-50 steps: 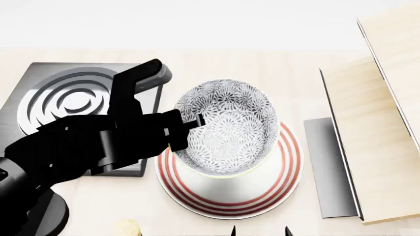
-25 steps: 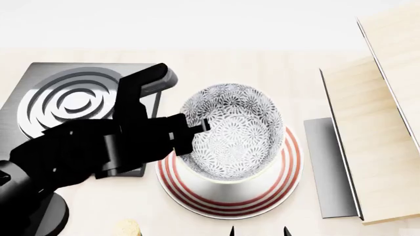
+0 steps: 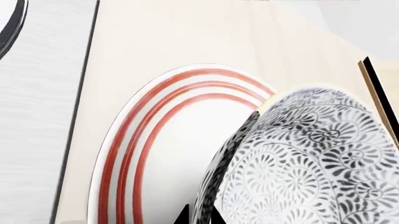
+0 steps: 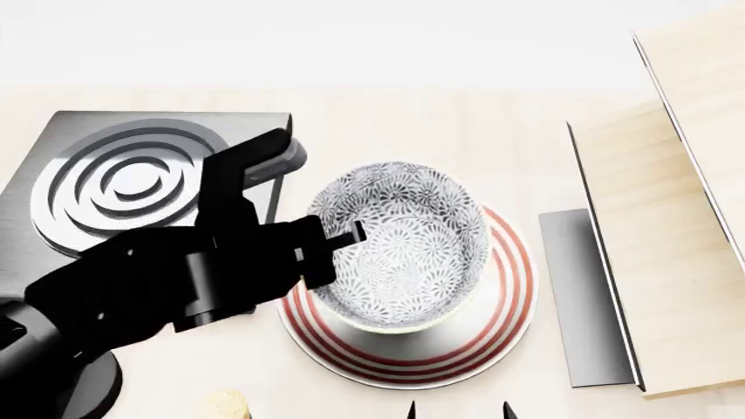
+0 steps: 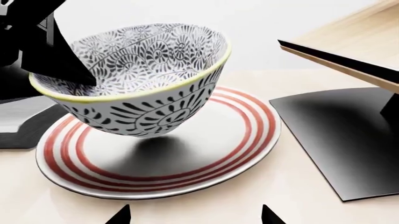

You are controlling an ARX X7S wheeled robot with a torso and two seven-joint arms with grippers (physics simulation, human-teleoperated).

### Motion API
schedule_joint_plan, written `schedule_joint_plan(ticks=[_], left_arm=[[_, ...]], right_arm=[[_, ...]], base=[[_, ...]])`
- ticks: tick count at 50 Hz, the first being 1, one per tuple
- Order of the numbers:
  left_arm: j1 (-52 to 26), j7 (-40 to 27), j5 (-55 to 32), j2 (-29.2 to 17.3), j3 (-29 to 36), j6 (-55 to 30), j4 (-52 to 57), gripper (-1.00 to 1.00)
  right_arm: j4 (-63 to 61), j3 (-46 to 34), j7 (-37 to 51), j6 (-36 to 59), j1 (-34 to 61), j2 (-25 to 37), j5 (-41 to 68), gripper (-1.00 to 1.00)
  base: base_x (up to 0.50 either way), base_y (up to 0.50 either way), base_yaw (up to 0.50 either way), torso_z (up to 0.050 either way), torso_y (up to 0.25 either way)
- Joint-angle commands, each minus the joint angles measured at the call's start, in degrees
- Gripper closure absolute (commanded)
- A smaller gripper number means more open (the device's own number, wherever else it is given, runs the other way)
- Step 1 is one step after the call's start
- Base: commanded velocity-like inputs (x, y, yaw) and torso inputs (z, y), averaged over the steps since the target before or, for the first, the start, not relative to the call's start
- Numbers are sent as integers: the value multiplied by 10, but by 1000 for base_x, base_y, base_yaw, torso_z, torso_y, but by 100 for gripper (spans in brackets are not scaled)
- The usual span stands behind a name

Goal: Pick up the akita bowl and put it on the plate.

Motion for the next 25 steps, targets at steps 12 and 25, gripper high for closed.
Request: schedule_joint_plan(ticks=[12, 25], left_arm=[[8, -4, 4, 0, -15, 5, 8, 100], [11, -3, 13, 0, -18, 0, 15, 100]], right_arm=[[7, -2, -8, 0, 3, 0, 13, -100], [15, -2, -12, -5, 5, 0, 19, -100]], base=[[0, 0, 0, 0, 0], [0, 0, 0, 0, 0]])
